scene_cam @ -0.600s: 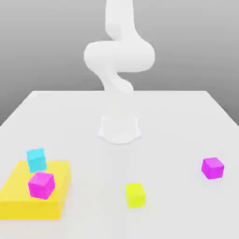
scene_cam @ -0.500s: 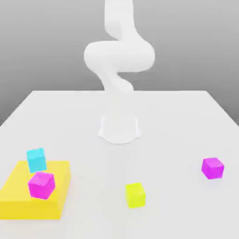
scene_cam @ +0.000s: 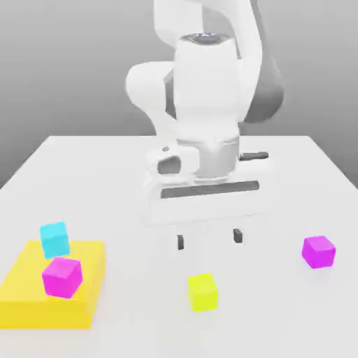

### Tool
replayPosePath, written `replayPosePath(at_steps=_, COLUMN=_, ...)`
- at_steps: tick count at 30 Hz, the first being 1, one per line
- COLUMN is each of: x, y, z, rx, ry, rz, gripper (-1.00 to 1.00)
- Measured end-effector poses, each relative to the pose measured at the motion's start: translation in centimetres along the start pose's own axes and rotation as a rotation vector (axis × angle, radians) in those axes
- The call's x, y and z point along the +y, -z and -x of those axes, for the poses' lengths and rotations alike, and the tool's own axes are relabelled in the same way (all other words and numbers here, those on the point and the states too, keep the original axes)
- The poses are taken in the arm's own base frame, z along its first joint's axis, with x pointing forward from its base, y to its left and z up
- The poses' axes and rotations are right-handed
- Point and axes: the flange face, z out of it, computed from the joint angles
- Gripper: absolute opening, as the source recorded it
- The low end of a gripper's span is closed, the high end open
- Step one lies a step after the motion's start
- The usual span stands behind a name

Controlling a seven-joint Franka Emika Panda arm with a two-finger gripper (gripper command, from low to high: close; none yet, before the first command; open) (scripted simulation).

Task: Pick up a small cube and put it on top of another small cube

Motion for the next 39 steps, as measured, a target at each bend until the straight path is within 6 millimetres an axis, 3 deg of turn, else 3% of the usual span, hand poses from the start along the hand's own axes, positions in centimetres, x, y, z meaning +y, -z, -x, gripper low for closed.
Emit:
replayPosePath(at_steps=3, x=1.7, y=-4.6, z=2.3, rx=-0.051, ry=0.021, rz=0.058, gripper=0.00)
replayPosePath(at_steps=9, x=2.4, y=-10.5, z=3.0, rx=-0.061, ry=0.024, rz=0.069, gripper=0.00)
replayPosePath(at_steps=10, x=2.5, y=-11.1, z=3.1, rx=-0.061, ry=0.024, rz=0.069, gripper=-1.00)
replayPosePath(at_steps=16, x=2.5, y=-11.3, z=3.1, rx=-0.062, ry=0.024, rz=0.069, gripper=-1.00)
replayPosePath(at_steps=24, x=2.3, y=-5.1, z=2.2, rx=-0.060, ry=0.011, rz=0.069, gripper=-1.00)
replayPosePath(at_steps=29, x=8.9, y=0.2, z=-7.2, rx=-0.051, ry=-0.221, rz=0.075, gripper=-1.00)
replayPosePath(at_steps=32, x=15.3, y=4.2, z=-12.2, rx=-0.046, ry=-0.376, rz=0.079, gripper=-1.00)
replayPosePath(at_steps=34, x=18.9, y=6.2, z=-14.2, rx=-0.045, ry=-0.451, rz=0.079, gripper=-1.00)
replayPosePath(at_steps=36, x=19.7, y=5.0, z=-14.7, rx=-0.046, ry=-0.463, rz=0.077, gripper=-1.00)
replayPosePath(at_steps=38, x=19.9, y=2.5, z=-14.6, rx=-0.046, ry=-0.463, rz=0.078, gripper=-1.00)
replayPosePath(at_steps=39, x=20.0, y=1.6, z=-14.5, rx=-0.045, ry=-0.462, rz=0.079, gripper=1.00)
